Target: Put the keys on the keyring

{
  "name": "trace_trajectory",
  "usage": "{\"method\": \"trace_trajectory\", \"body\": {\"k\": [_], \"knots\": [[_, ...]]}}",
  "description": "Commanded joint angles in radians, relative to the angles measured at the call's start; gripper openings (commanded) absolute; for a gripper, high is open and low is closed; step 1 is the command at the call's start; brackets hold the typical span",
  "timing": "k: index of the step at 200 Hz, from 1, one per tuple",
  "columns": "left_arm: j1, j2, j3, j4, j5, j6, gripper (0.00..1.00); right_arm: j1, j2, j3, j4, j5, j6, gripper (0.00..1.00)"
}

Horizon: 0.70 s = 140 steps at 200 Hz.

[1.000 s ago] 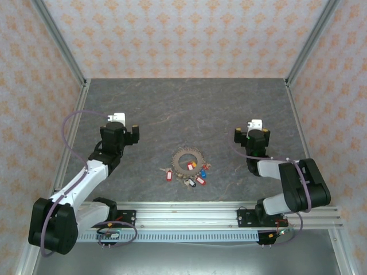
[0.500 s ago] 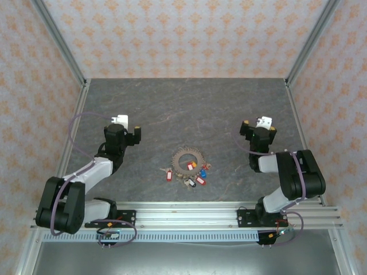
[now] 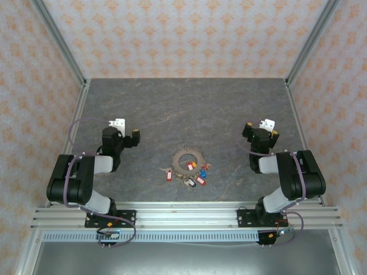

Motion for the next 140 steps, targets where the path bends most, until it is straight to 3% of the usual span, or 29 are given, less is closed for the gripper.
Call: {"method": "trace_trajectory", "body": {"k": [1,140], "knots": [[-0.03,-0.003,0.029,0.037,-0.165,-0.04,1.0,-0.005,-0.006,0.024,-0.037,0.044,0.028,0.99],[-0.044,-0.004,0.028,0.039,-0.17,-0.028,1.0,-0.003,-0.008,0.021,-0.03,0.003,0.009,0.99]]}}
